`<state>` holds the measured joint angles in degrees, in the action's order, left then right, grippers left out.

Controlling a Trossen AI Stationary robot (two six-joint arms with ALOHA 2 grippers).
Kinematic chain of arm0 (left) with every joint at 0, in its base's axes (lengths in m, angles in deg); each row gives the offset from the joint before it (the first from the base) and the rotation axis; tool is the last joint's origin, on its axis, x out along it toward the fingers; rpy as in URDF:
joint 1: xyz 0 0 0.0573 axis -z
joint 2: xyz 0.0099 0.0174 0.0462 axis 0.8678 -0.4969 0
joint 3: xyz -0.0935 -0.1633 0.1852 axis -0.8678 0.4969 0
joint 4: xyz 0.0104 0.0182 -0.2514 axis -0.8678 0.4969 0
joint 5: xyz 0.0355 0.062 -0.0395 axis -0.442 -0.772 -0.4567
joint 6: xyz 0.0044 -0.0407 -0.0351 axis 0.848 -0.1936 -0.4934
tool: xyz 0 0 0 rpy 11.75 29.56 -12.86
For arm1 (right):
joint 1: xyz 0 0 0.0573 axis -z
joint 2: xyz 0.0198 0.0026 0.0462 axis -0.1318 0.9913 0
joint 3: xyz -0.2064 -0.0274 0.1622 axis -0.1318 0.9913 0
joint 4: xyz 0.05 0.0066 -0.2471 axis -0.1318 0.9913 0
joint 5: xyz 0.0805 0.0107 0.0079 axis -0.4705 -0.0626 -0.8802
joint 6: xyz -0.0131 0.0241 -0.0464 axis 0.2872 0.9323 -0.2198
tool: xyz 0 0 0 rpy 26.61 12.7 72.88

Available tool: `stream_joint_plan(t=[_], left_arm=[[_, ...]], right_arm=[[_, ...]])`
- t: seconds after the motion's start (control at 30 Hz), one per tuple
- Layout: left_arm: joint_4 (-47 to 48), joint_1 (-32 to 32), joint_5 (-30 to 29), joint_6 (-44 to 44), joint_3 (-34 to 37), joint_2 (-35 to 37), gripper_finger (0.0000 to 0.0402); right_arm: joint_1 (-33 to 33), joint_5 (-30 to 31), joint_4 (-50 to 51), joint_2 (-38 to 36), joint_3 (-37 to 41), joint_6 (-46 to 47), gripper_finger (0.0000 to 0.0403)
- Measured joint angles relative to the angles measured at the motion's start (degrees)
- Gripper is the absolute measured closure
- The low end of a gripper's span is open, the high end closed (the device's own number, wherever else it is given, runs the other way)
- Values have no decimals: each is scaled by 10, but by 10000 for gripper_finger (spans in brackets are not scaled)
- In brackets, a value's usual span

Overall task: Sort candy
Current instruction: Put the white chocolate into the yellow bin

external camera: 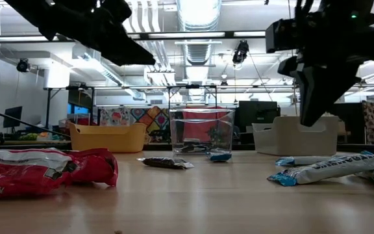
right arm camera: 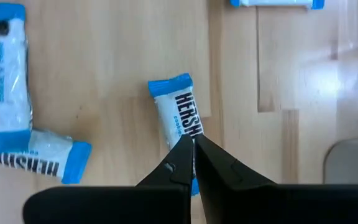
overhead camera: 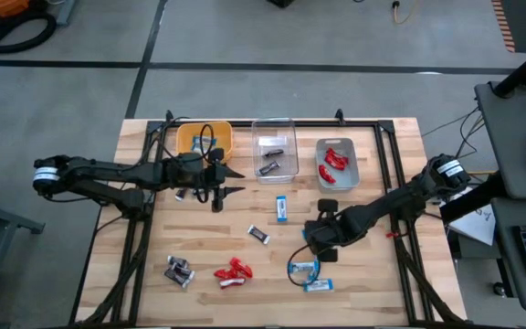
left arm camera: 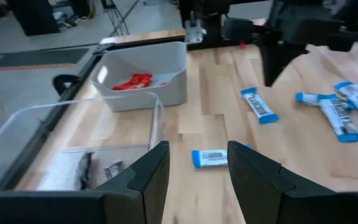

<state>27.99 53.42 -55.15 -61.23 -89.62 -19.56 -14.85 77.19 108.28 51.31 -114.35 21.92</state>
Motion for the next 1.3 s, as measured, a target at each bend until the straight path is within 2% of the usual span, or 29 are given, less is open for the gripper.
stream_joint_plan(t=[0.1,0.23,0.5,0.6,0.77,0.9,1.03,1.3], left_arm=[[1,4,0,-7,1,0,256],[0,20,13,-5,2,0,256],[-45,71,11,-4,2,-39,276],[-94,85,10,-4,2,-75,290],[-189,91,9,0,3,-146,325],[-275,96,8,13,-4,-214,362],[-294,100,9,25,-40,-278,396],[-295,106,9,46,-136,-395,401]], right_arm=[[9,-15,0,0,2,15,394],[7,-17,-14,-13,25,-9,394],[7,-12,-128,-127,164,19,394],[7,-12,-152,-177,220,75,394],[7,-13,-179,-248,283,223,394],[7,-12,-183,-293,305,322,394],[7,-12,-183,-330,312,397,394],[7,-12,-179,-358,312,420,380]])
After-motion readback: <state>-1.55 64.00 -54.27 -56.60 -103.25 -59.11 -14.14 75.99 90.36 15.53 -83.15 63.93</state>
